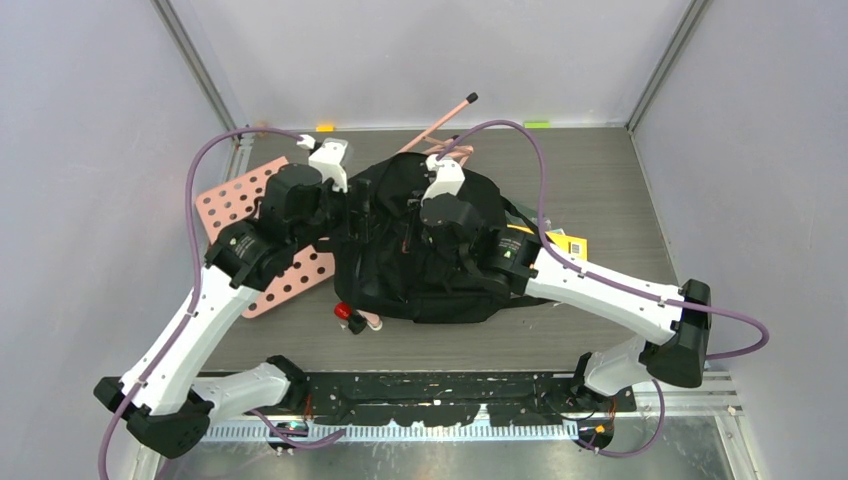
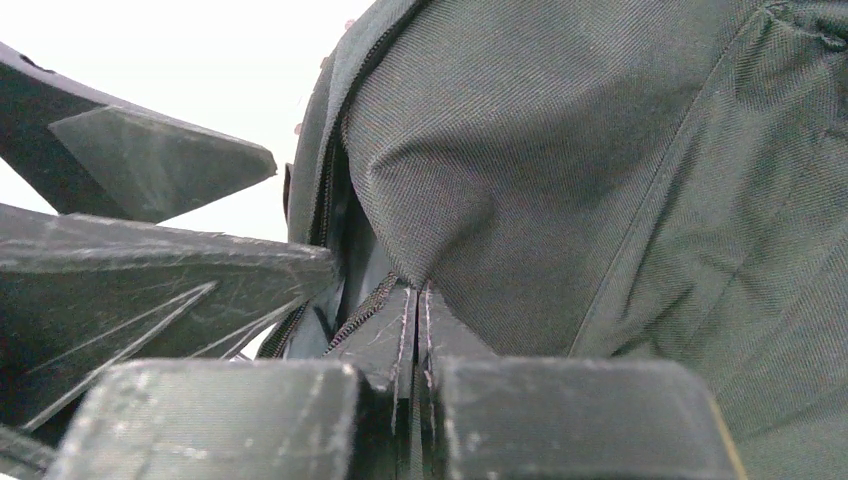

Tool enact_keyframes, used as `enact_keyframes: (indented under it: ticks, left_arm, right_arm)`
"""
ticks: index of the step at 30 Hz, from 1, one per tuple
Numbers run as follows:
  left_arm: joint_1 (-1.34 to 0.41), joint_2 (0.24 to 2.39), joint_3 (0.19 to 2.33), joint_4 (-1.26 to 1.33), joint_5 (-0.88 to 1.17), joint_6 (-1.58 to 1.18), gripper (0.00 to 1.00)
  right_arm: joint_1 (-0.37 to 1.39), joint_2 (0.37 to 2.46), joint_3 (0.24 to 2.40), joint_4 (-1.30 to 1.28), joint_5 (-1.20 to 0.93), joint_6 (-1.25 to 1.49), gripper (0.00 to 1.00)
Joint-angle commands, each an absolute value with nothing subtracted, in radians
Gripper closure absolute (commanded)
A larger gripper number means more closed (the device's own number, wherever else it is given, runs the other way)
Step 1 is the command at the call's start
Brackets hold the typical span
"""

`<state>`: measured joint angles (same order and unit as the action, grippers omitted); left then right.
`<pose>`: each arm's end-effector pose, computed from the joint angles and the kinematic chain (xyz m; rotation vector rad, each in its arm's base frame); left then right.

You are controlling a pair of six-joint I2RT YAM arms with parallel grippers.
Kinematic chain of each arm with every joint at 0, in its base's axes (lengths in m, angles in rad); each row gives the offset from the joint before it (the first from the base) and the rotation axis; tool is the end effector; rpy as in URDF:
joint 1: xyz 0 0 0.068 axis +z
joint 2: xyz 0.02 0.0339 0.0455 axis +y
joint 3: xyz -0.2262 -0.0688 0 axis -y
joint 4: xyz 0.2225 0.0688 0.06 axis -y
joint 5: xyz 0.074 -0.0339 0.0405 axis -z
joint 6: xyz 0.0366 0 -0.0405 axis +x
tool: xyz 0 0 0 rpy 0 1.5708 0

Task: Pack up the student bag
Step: Unzip the student bag at the center of the board.

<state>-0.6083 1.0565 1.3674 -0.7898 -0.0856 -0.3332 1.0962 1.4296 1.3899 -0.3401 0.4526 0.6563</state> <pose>0.1661 -0.1119 0.3847 0.2321 2.0719 -0.4948 0.1569 0.2704 0.3489 -0.1291 1.9769 0.7306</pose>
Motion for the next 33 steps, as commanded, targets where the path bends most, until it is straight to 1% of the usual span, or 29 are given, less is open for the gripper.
enact_keyframes:
  ticks: [1, 6, 7, 8, 10, 11, 12, 16, 19, 22, 28, 33]
  left_arm:
    - [-0.605, 1.104, 1.39, -0.793, -0.129, -0.325, 0.28]
    - [-0.606, 1.129, 1.368, -0.786, -0.16, -0.316, 0.3]
    - [-0.605, 1.134, 1.367, -0.784, -0.154, -0.314, 0.39]
    - [-0.606, 1.141, 1.369, -0.786, -0.152, -0.308, 0.52]
    - [-0.606, 1.145, 1.386, -0.798, -0.169, -0.298, 0.82]
    - [-0.605, 1.143, 1.394, -0.8, -0.184, -0.29, 0.93]
    - [-0.605, 1.136, 1.404, -0.797, -0.197, -0.277, 1.0]
    - [-0.605, 1.119, 1.481, -0.794, -0.245, -0.221, 1.0]
    - [-0.605, 1.126, 1.561, -0.81, -0.258, -0.184, 1.0]
    - [-0.606, 1.139, 1.631, -0.819, -0.239, -0.162, 1.0]
    - [-0.605, 1.163, 1.742, -0.821, -0.213, -0.133, 1.0]
    - [-0.606, 1.168, 1.803, -0.819, -0.203, -0.095, 1.0]
  right_arm:
    - [1.096, 1.366, 1.391, -0.3, 0.511, 0.648, 1.0]
    - [1.095, 1.348, 1.378, -0.298, 0.528, 0.647, 1.0]
    - [1.095, 1.347, 1.376, -0.299, 0.534, 0.645, 1.0]
    - [1.095, 1.342, 1.376, -0.308, 0.536, 0.64, 1.0]
    - [1.095, 1.332, 1.378, -0.338, 0.566, 0.63, 1.0]
    - [1.096, 1.319, 1.377, -0.361, 0.579, 0.626, 1.0]
    - [1.096, 1.31, 1.374, -0.383, 0.607, 0.62, 1.0]
    - [1.093, 1.228, 1.336, -0.489, 0.739, 0.608, 1.0]
    - [1.057, 1.158, 1.29, -0.571, 0.787, 0.626, 1.0]
    - [0.978, 1.113, 1.229, -0.632, 0.727, 0.671, 1.0]
    - [0.789, 1.062, 1.114, -0.643, 0.593, 0.738, 1.0]
    - [0.72, 1.075, 1.044, -0.634, 0.552, 0.782, 1.0]
